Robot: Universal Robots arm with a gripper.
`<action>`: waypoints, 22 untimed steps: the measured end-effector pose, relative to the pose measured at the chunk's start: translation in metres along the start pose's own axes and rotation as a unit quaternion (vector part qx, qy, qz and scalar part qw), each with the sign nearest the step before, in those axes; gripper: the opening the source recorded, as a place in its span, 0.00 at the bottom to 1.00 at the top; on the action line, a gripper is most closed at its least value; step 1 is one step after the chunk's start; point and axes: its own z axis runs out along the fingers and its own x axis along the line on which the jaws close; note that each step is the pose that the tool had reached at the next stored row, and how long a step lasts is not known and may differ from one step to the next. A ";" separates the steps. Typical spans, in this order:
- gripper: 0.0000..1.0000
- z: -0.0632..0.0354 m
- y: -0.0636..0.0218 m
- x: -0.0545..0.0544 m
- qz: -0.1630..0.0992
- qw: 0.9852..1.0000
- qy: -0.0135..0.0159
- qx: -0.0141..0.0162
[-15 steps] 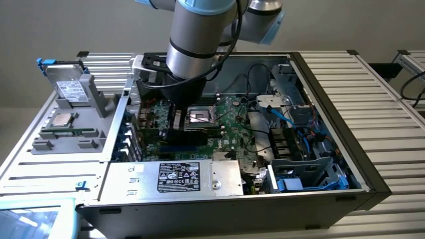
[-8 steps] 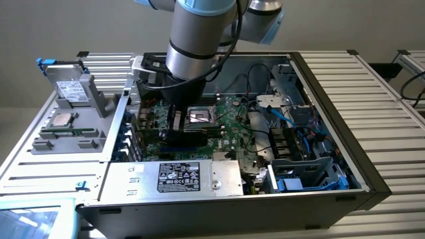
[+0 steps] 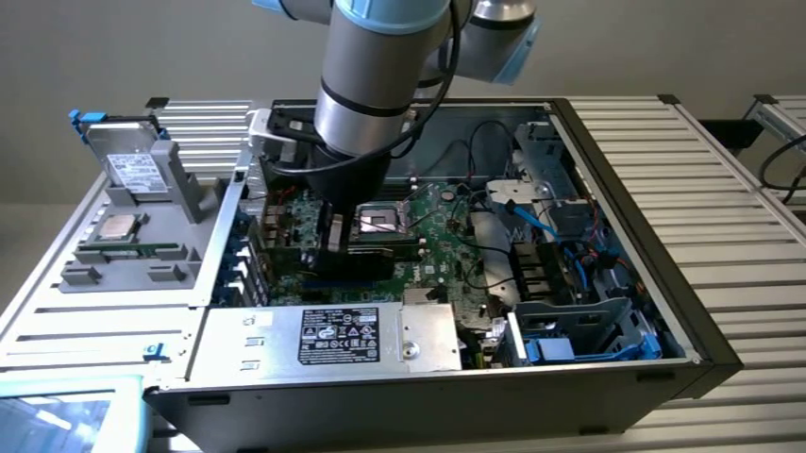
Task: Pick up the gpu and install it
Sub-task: 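Insert the gpu into the slot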
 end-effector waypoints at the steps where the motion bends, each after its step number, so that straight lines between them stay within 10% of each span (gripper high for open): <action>1: 0.28 -0.0001 -0.0004 0.000 0.000 1.000 -0.001 0.000; 7: 0.28 -0.0004 -0.0012 0.000 0.001 1.000 -0.006 0.000; 9: 0.28 -0.0004 -0.0011 0.000 -0.001 1.000 -0.012 0.000; 10: 0.28 0.0001 0.0008 0.000 -0.003 1.000 -0.022 0.003; 13: 0.28 0.0000 0.0012 0.000 -0.004 1.000 -0.023 0.002; 17: 0.28 -0.0051 -0.0022 0.000 -0.003 0.999 -0.022 -0.027; 22: 0.28 -0.0068 -0.0087 0.002 -0.004 0.999 -0.027 -0.033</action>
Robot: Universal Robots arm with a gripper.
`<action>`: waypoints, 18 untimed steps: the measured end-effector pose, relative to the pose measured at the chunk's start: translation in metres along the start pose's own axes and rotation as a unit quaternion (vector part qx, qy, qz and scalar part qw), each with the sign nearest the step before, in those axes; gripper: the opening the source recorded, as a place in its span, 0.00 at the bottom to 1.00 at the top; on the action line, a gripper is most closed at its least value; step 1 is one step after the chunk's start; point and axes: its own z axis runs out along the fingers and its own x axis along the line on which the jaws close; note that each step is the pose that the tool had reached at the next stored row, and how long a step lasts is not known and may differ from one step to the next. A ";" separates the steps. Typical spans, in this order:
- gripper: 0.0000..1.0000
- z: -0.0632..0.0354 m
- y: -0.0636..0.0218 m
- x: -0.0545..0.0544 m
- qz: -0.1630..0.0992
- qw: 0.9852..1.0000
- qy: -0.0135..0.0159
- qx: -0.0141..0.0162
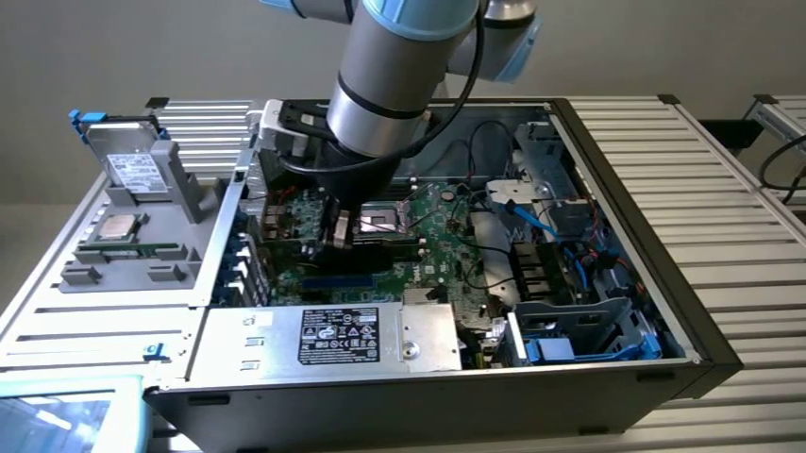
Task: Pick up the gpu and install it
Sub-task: 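Insert the gpu into the slot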
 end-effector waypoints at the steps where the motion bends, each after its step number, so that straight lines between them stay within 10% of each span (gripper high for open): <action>1: 0.28 0.0000 -0.0002 0.001 0.000 1.000 -0.001 0.000; 18: 0.28 0.0042 -0.0013 0.002 -0.001 1.000 -0.002 -0.001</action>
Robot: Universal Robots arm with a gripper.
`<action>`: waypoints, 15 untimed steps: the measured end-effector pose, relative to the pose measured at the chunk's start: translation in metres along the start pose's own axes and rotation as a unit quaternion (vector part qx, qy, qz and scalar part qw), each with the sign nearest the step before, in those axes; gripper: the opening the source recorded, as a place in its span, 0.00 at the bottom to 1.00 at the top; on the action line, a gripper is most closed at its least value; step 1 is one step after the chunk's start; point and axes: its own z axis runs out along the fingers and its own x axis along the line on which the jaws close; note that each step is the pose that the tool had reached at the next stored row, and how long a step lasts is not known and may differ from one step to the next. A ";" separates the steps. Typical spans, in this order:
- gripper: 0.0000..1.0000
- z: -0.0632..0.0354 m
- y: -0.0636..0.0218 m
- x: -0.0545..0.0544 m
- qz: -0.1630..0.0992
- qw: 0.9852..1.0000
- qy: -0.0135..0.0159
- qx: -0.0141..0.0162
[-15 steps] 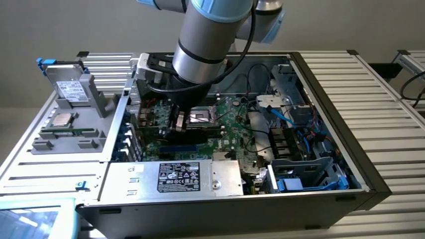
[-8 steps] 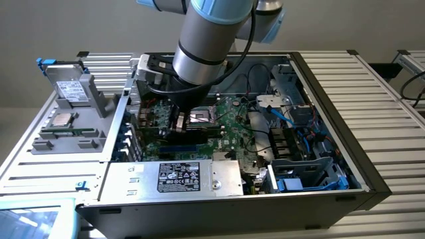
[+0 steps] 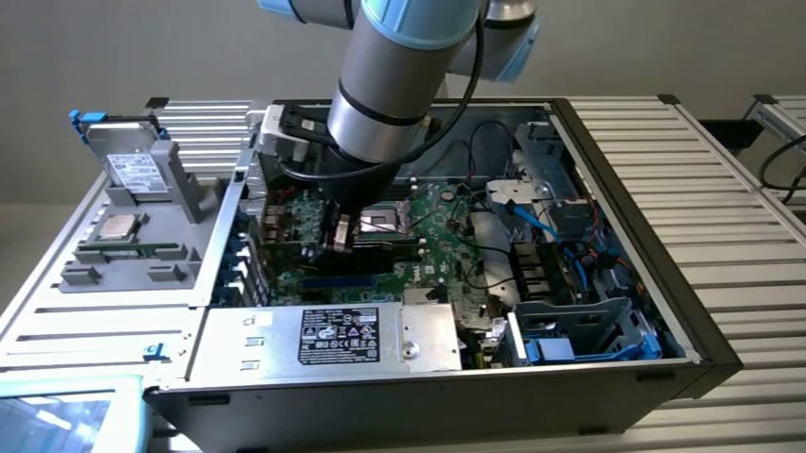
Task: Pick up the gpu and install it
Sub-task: 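Insert the gpu into the slot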
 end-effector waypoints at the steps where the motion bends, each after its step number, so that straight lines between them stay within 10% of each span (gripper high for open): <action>1: 0.28 0.0003 0.0004 0.000 0.000 1.000 0.000 0.000; 15: 0.28 0.0036 0.0016 0.002 0.000 1.000 0.000 0.000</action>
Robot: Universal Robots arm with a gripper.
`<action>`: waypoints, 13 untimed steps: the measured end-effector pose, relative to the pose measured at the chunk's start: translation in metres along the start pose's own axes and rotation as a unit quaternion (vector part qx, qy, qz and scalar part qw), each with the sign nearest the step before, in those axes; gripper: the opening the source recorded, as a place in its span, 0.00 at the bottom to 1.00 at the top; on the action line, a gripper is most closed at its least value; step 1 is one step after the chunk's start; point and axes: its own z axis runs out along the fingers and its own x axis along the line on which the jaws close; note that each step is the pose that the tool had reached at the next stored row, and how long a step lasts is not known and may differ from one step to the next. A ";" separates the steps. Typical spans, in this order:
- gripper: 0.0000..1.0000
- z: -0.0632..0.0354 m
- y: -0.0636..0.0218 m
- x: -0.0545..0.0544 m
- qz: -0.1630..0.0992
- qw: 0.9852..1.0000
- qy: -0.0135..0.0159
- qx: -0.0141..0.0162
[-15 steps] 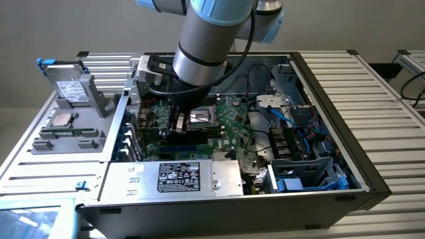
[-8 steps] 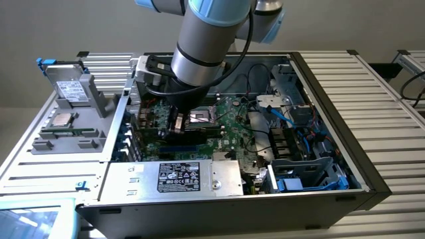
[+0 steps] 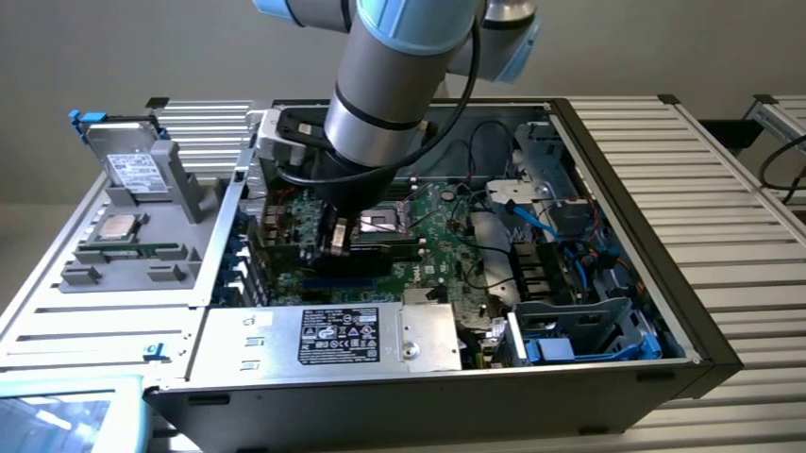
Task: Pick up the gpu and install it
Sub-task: 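Insert the gpu into the slot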
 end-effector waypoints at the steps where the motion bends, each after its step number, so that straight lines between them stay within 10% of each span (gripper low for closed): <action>1: 0.28 0.0002 0.0000 0.000 0.000 1.000 0.000 0.000; 13: 0.28 0.0033 -0.0002 0.003 0.000 1.000 0.000 0.000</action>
